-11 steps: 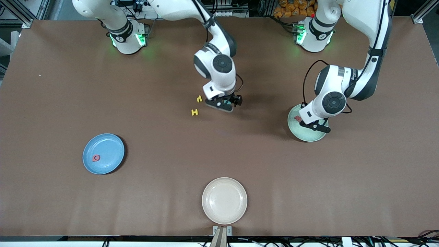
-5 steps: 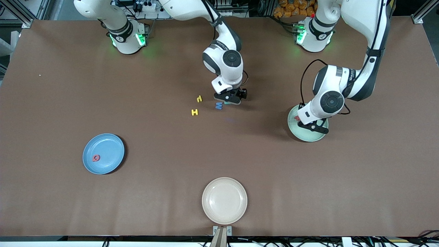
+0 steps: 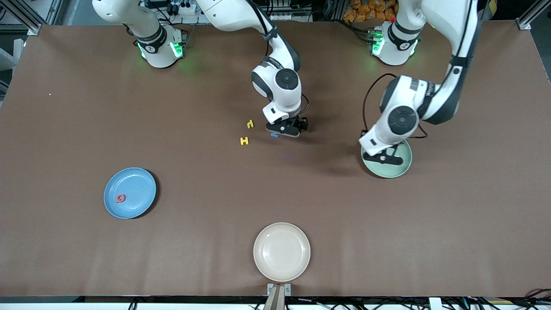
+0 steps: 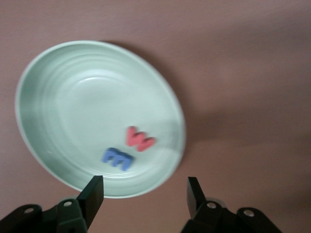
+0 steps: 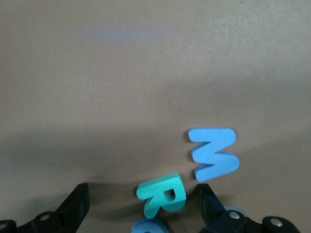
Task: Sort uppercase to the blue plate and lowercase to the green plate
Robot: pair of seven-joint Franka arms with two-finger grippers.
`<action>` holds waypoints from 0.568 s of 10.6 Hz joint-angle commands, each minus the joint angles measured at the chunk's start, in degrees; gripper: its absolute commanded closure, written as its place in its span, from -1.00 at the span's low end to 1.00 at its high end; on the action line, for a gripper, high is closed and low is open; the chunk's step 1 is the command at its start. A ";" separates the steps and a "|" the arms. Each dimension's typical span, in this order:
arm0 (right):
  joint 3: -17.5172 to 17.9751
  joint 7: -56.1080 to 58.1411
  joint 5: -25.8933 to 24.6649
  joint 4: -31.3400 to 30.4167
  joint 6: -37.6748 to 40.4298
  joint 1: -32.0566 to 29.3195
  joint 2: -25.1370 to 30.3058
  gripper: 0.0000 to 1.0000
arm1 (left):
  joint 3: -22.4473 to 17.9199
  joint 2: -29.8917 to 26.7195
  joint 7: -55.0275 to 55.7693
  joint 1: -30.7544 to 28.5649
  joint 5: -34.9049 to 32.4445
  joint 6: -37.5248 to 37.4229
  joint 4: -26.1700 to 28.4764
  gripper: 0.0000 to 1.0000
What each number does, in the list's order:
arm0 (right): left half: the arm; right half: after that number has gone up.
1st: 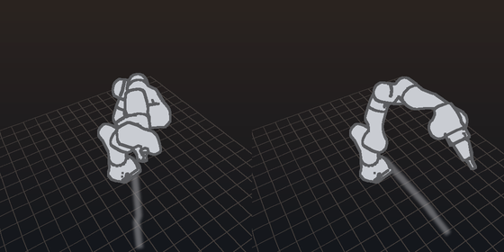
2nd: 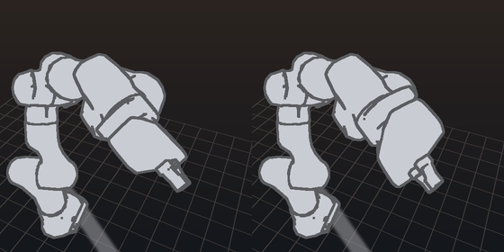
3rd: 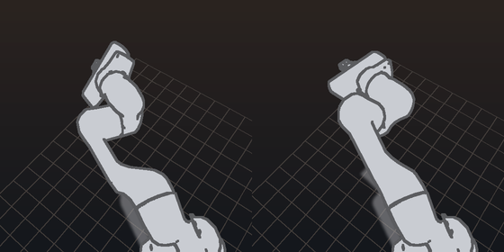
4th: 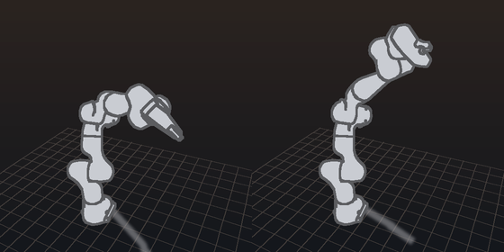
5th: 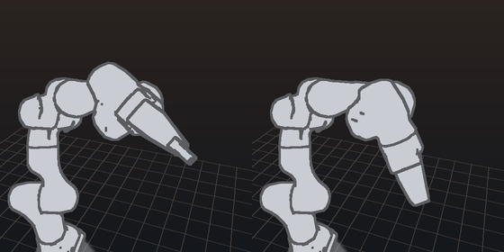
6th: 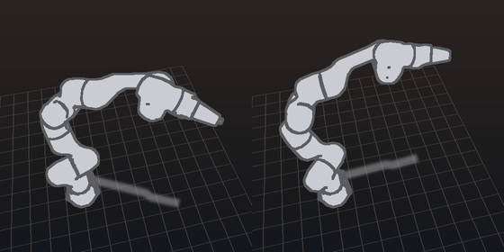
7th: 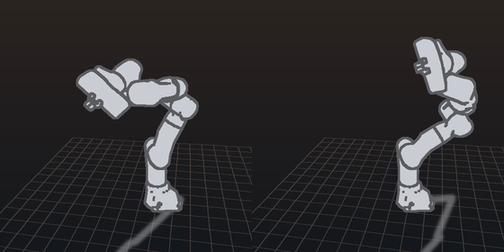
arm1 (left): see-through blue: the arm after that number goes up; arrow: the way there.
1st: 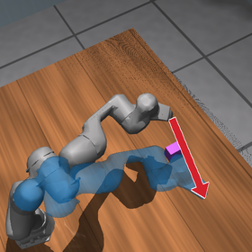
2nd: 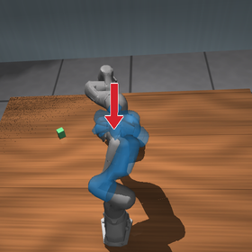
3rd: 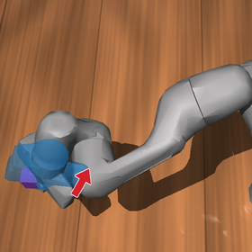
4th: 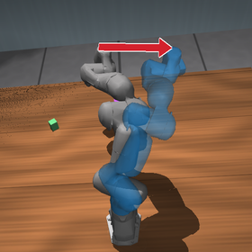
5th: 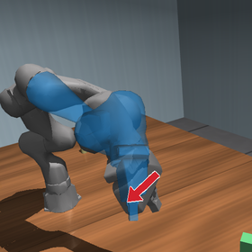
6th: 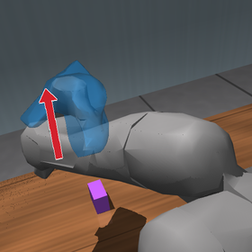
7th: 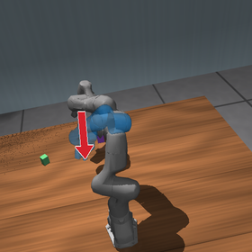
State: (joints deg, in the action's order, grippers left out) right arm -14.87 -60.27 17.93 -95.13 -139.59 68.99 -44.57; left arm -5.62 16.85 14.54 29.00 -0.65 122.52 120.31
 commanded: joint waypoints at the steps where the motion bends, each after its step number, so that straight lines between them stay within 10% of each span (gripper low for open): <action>1: -0.25 5.05 0.36 -0.23 -0.25 -0.35 -0.52 -1.00 | 3.24 -0.24 7.57 -0.52 3.98 -0.08 -2.44 -0.64; 6: -0.60 6.92 -1.12 -1.38 2.29 1.67 0.19 -1.00 | 7.65 3.28 17.19 -0.26 7.76 -0.08 -8.86 -0.64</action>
State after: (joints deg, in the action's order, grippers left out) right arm -15.15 -54.06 17.58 -95.36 -139.08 69.39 -44.54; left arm 1.85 18.06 30.83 29.00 5.06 122.53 114.02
